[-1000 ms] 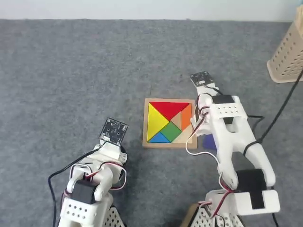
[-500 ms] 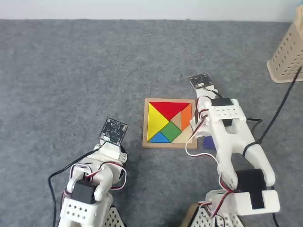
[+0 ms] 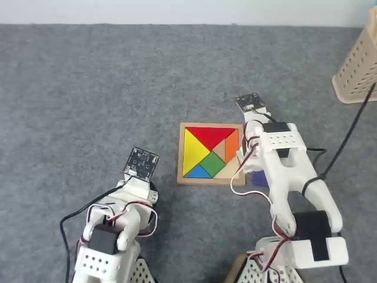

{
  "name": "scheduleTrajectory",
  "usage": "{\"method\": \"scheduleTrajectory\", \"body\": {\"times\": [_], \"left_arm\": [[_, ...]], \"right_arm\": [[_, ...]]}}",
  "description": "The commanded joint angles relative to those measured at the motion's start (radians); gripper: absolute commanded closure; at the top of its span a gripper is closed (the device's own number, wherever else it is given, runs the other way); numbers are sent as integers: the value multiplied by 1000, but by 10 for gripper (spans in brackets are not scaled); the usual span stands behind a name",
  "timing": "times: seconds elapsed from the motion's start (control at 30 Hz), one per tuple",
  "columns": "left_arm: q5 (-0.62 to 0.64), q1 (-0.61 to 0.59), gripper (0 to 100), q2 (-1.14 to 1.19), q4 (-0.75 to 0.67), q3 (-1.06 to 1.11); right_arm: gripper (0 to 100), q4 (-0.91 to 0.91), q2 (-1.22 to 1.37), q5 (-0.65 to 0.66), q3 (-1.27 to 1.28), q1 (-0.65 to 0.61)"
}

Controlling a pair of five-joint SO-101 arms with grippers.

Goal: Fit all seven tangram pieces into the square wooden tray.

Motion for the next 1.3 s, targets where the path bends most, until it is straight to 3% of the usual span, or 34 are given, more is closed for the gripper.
{"method": "scheduleTrajectory", "body": {"times": [0.0,0.27,0.63,0.93,1.27], "left_arm": [[6,3,988,-20,6,-19],[6,3,988,-20,6,-19],[6,3,988,-20,6,-19],[6,3,988,-20,6,-19],[6,3,988,-20,6,-19]], "right_arm": [[926,12,-54,29,-9,5],[807,39,-53,120,-31,54],[808,171,-54,175,-25,2],[807,91,1,186,41,-8],[806,53,140,187,-35,119]]}}
